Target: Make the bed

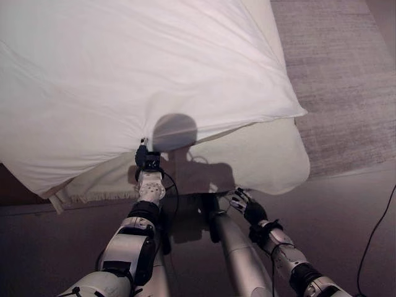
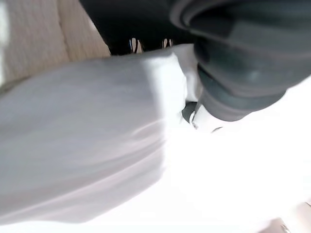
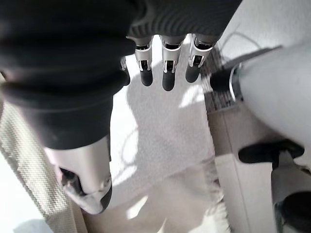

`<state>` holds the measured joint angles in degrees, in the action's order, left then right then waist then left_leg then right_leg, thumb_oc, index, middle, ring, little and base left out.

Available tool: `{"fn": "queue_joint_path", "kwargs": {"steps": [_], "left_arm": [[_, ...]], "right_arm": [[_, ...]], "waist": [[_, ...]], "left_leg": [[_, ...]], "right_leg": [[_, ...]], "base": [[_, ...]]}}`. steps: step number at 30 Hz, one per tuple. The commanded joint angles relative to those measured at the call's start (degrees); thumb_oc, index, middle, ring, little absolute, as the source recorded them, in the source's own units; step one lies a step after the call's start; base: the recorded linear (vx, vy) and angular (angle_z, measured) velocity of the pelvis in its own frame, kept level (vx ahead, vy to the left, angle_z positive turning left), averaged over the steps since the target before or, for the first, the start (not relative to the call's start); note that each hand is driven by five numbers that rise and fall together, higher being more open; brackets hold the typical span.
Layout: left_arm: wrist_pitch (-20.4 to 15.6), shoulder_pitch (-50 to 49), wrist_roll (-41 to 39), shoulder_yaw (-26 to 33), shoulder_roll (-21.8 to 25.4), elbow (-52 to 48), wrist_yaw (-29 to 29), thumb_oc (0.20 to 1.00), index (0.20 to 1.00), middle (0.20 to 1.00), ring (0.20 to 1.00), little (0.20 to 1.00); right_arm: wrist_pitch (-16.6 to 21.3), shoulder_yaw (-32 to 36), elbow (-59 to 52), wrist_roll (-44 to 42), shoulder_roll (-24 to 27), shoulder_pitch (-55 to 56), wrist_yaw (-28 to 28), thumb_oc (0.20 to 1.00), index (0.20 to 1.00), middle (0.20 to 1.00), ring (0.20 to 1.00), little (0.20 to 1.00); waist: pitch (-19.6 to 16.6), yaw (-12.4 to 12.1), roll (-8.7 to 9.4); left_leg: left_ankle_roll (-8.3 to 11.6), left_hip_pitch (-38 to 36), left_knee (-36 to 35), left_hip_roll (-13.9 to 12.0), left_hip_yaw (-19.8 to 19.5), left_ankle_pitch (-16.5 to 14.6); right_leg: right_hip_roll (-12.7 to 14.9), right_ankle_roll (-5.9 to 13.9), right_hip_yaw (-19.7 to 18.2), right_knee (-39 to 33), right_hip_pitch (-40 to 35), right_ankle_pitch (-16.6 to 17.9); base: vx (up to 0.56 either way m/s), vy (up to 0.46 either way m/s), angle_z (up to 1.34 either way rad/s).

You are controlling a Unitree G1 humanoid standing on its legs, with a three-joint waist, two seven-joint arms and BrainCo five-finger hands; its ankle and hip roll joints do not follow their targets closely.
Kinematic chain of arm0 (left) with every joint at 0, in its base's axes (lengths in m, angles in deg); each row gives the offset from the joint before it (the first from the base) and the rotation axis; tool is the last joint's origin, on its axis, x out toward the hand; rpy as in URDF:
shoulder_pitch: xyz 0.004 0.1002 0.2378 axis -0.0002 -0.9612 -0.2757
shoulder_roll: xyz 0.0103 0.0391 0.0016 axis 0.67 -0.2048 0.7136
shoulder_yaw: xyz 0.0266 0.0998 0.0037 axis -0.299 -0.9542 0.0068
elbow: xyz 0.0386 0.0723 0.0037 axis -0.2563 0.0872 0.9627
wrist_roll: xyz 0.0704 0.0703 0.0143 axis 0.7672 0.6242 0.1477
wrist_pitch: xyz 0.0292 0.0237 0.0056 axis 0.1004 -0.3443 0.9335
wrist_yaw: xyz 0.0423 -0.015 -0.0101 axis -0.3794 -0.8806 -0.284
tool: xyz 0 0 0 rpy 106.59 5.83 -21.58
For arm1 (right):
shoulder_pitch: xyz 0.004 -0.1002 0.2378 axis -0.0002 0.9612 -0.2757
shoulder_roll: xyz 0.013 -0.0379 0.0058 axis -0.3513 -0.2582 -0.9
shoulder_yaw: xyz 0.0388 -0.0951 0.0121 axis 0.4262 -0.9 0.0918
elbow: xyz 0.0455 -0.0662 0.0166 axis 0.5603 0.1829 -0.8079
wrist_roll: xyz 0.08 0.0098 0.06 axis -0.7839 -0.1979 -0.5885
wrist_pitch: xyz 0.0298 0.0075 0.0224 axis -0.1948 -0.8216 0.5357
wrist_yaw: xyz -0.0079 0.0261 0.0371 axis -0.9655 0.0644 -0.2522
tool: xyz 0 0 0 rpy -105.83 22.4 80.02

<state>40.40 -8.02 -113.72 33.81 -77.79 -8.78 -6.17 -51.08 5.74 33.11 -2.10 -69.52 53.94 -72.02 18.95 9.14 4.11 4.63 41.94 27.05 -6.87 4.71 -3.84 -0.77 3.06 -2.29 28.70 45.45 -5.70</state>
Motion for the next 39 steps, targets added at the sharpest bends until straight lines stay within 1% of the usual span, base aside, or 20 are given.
{"fn": "queue_joint_path", "kwargs": {"steps": [1,2,4,6,8,9,11,13,14,16,17,18,19,21,23,32,34,39], "left_arm": [[-2.1,1.8,-0.9,-5.0,-2.9,-9.8,-5.8,0.200,0.200,0.200,0.200,0.200],[-2.2,1.7,-0.9,-5.1,-2.9,-10.0,-5.8,0.200,0.200,0.200,0.200,0.200],[-2.1,1.3,-1.2,-6.5,-3.4,-13.2,-7.2,0.200,0.200,0.200,0.200,0.200],[-1.9,0.8,-1.9,-8.4,-3.8,-16.6,-8.0,0.200,0.200,0.200,0.200,0.200],[-2.5,0.9,-2.1,-10.1,-4.4,-20.1,-8.0,0.200,0.200,0.200,0.200,0.200],[-3.1,1.1,-2.1,-10.4,-4.4,-20.7,-7.7,0.200,0.200,0.200,0.200,0.200],[-4.3,0.9,-2.0,-11.0,-4.4,-24.3,-6.7,0.200,0.200,0.200,0.200,0.200],[-5.0,-0.1,-1.8,-11.1,-4.0,-26.9,-5.8,0.200,0.200,0.200,0.200,0.200],[-6.0,-1.4,-1.9,-10.9,-3.7,-30.6,-5.3,0.200,0.200,0.200,0.200,0.200],[-6.5,-1.8,-2.3,-11.1,-3.7,-31.9,-4.7,0.200,0.200,0.200,0.200,0.200],[-7.1,-2.2,-1.9,-11.2,-3.3,-32.8,-3.5,0.200,0.200,0.200,0.200,0.200],[-7.1,-2.2,-1.9,-11.2,-3.3,-32.8,-3.5,0.200,0.200,0.200,0.200,0.200],[-8.7,-3.0,-1.9,-11.1,-3.2,-35.3,-2.2,0.200,0.200,0.200,0.200,0.200],[-9.6,-3.9,-1.1,-11.0,-3.0,-37.3,-0.2,0.200,0.200,0.200,0.200,0.200],[-10.4,-5.5,1.3,-10.5,-2.1,-39.7,1.9,0.200,0.200,0.200,0.200,0.200],[-11.7,-9.4,4.5,-8.6,-0.4,-43.8,4.3,0.200,0.200,0.200,0.200,0.200],[-12.1,-10.3,5.8,-7.9,0.2,-44.9,5.2,0.200,0.200,0.200,0.200,0.200],[-12.6,-10.7,7.5,-7.4,1.0,-45.7,6.5,0.200,0.200,0.200,0.200,0.200]], "right_arm": [[-2.2,-2.5,-3.7,-14.2,-3.0,-1.2,5.0,1.000,1.000,1.000,1.000,1.000],[-2.2,-2.4,-3.6,-14.4,-3.0,-1.3,5.2,1.000,1.000,1.000,1.000,1.000],[-5.4,-3.1,-2.5,-22.5,-5.1,-3.4,7.8,1.000,1.000,1.000,1.000,1.000],[-7.0,-4.2,-2.8,-27.0,-6.1,-6.3,9.4,1.000,1.000,1.000,1.000,1.000],[-7.9,-4.9,-4.4,-30.9,-7.2,-8.7,11.4,1.000,1.000,1.000,1.000,1.000],[-7.8,-4.7,-4.6,-32.7,-7.8,-10.3,11.5,1.000,1.000,1.000,1.000,1.000],[-7.3,-3.9,-6.0,-35.8,-8.9,-12.8,11.4,1.000,1.000,1.000,1.000,1.000],[-6.6,-3.2,-8.0,-37.5,-9.0,-14.5,11.4,1.000,1.000,1.000,1.000,1.000],[-5.7,-2.5,-10.7,-39.0,-8.8,-16.1,11.6,1.000,1.000,1.000,1.000,1.000],[-5.3,-2.3,-11.6,-39.8,-8.9,-16.9,11.5,1.000,1.000,1.000,1.000,1.000],[-4.9,-1.5,-12.5,-40.8,-8.8,-17.7,11.6,1.000,1.000,1.000,1.000,1.000],[-4.9,-1.5,-12.5,-40.8,-8.8,-17.6,11.7,1.000,1.000,1.000,1.000,1.000],[-3.3,-0.1,-15.0,-43.1,-8.8,-18.8,11.6,1.000,1.000,1.000,1.000,1.000],[-1.9,1.3,-16.8,-44.1,-8.9,-19.4,11.6,1.000,1.000,1.000,1.000,1.000],[0.1,3.6,-19.9,-44.9,-8.1,-20.1,11.6,1.000,1.000,1.000,1.000,1.000],[2.5,9.1,-25.5,-45.6,-6.1,-18.3,13.3,1.000,1.000,1.000,1.000,1.000],[4.0,11.8,-26.1,-45.8,-5.0,-18.0,12.9,1.000,1.000,1.000,1.000,1.000],[4.9,14.0,-24.8,-46.1,-3.8,-18.4,10.9,1.000,1.000,1.000,1.000,1.000]], "waist": [[-0.7,-0.9,-1.30],[-0.8,-0.9,-1.26],[-0.2,-1.9,-1.37],[0.4,-2.8,-1.27],[0.8,-3.5,-1.39],[1.0,-3.8,-1.44],[1.5,-4.5,-1.55],[2.1,-5.0,-1.75],[2.5,-5.5,-2.03],[2.8,-5.7,-2.21],[2.8,-6.0,-2.39],[2.9,-6.0,-2.42],[3.2,-6.4,-2.72],[3.3,-6.7,-2.98],[3.6,-7.1,-3.52],[2.7,-7.4,-4.44],[2.3,-7.4,-4.83],[2.0,-7.6,-5.30]], "left_leg": [[-0.74,2.4,-1.2,1.1,0.7,1.0],[-0.77,2.6,-1.4,1.2,0.7,1.4],[-0.80,1.7,-2.0,1.6,0.4,1.3],[-0.88,1.1,-2.4,2.1,0.2,1.5],[-0.99,0.8,-2.7,2.5,0.1,1.6],[-1.06,0.7,-2.8,2.7,-0.1,1.7],[-1.48,0.6,-3.2,3.2,-0.4,2.1],[-1.61,0.2,-3.2,3.5,-0.6,1.8],[-1.78,-0.1,-3.6,3.8,-0.9,2.0],[-1.91,-0.2,-3.8,4.0,-1.0,2.1],[-1.97,0.0,-4.1,4.2,-1.1,2.6],[-1.94,-0.3,-4.0,4.2,-1.2,2.2],[-2.01,-0.3,-4.0,4.5,-1.4,2.3],[-2.34,-0.2,-4.0,4.8,-1.7,2.6],[-2.54,-0.1,-3.5,5.1,-2.0,2.0],[-2.91,1.1,-4.0,5.4,-2.2,2.5],[-3.06,1.2,-4.4,5.5,-2.6,2.6],[-3.21,1.3,-4.8,5.7,-2.7,2.7]], "right_leg": [[3.7,4.09,1.9,-5.4,-0.7,5.6],[3.7,4.07,1.9,-5.6,-0.5,5.9],[3.8,4.03,2.1,-5.8,-1.4,5.6],[3.8,3.99,2.1,-5.9,-2.1,5.7],[4.0,3.98,2.2,-5.9,-2.3,5.6],[4.1,3.99,2.3,-6.0,-2.5,5.6],[4.2,3.94,2.4,-6.0,-2.4,6.0],[4.3,3.98,2.6,-5.9,-3.0,5.7],[4.5,4.02,2.8,-6.0,-3.3,5.6],[4.7,4.03,3.0,-5.9,-3.4,5.6],[4.8,4.00,3.1,-5.9,-3.1,5.9],[4.8,4.02,3.1,-5.8,-3.4,5.5],[4.9,3.96,3.4,-5.7,-3.5,5.3],[5.2,3.87,3.7,-5.4,-3.3,5.5],[5.5,3.93,3.8,-4.7,-3.3,4.9],[5.7,3.84,4.2,-5.0,-2.1,5.1],[5.7,3.92,4.3,-5.2,-1.8,5.1],[5.7,3.95,4.2,-5.3,-1.4,5.1]], "base": [[0.00,0.000,0.00],[0.00,-0.014,0.04],[0.01,-0.006,0.07],[0.01,0.000,0.04],[0.01,-0.006,0.10],[0.02,-0.010,0.13],[0.01,0.001,0.12],[0.02,0.001,0.11],[0.01,0.003,0.06],[0.00,0.000,0.06],[0.01,-0.003,0.08],[0.02,-0.011,0.14],[0.04,-0.006,0.13],[0.02,0.002,0.11],[0.01,0.010,0.10],[0.01,0.005,0.03],[0.00,0.000,0.00],[0.00,0.000,0.00]]}}
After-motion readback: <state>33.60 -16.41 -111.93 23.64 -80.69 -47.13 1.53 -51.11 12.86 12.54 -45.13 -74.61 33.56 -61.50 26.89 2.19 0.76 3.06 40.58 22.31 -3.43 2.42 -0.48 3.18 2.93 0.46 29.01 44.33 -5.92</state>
